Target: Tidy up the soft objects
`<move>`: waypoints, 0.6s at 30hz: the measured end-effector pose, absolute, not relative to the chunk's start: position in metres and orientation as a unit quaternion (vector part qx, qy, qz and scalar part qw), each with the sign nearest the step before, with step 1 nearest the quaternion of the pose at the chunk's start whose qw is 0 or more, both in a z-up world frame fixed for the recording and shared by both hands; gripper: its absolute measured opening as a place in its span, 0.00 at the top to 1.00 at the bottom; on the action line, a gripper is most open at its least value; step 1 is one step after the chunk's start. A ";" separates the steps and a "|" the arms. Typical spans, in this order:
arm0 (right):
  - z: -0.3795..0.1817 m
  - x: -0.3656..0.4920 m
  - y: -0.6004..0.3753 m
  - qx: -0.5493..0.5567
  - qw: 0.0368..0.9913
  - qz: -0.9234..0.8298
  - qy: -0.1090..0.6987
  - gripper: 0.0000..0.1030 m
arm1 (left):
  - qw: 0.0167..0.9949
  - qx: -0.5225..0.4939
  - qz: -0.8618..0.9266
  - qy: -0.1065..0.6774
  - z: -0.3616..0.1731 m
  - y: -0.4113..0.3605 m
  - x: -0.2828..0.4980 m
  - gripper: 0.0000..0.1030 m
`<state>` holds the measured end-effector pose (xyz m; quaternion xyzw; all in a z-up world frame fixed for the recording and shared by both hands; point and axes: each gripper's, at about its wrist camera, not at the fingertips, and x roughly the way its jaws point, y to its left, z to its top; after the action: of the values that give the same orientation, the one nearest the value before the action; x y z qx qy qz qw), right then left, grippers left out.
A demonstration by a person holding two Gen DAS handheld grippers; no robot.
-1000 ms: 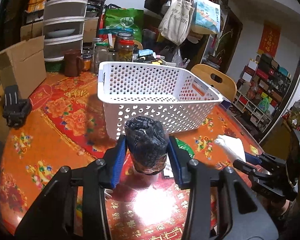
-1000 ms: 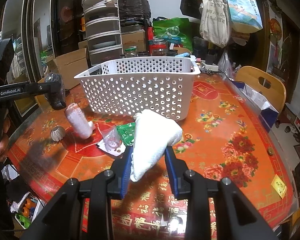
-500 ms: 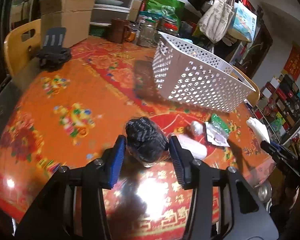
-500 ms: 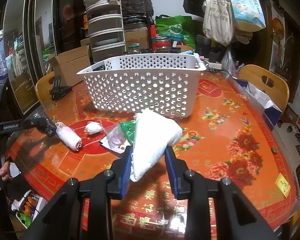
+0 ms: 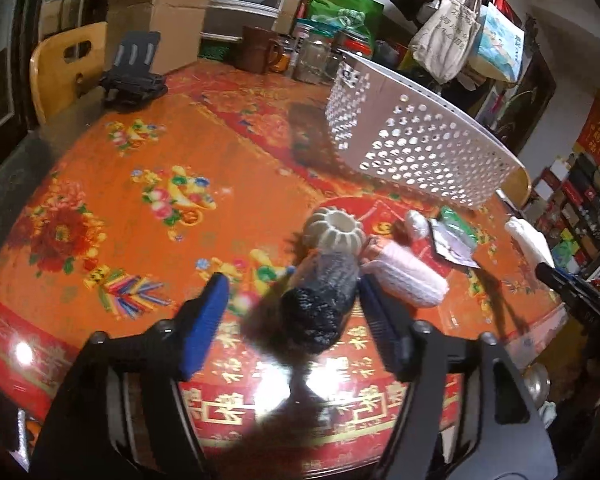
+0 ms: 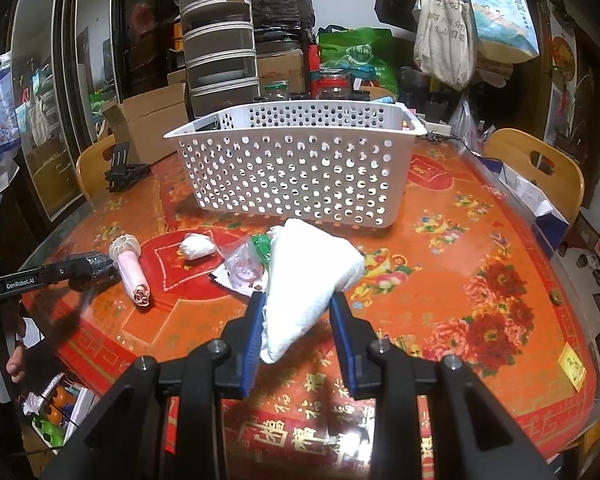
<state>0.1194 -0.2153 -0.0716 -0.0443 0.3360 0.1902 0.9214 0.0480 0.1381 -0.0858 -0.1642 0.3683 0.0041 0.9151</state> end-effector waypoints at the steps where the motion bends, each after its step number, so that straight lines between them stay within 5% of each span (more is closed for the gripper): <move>1: -0.071 0.119 -0.215 -0.044 0.921 0.190 0.336 0.69 | 0.920 -0.156 0.014 0.359 -0.083 0.137 0.044 0.33; 12: -0.074 0.119 -0.215 -0.042 0.920 0.192 0.338 0.69 | 0.950 -0.038 -0.035 0.308 -0.057 0.053 0.042 0.30; 18: -0.072 0.116 -0.217 -0.043 0.921 0.194 0.335 0.69 | 0.941 -0.033 -0.053 0.333 -0.080 0.034 0.071 0.52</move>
<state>0.1158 -0.2168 -0.0719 -0.0428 0.3354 0.1935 0.9210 0.0710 0.0339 -0.0797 -0.0334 0.3329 -0.0530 0.9409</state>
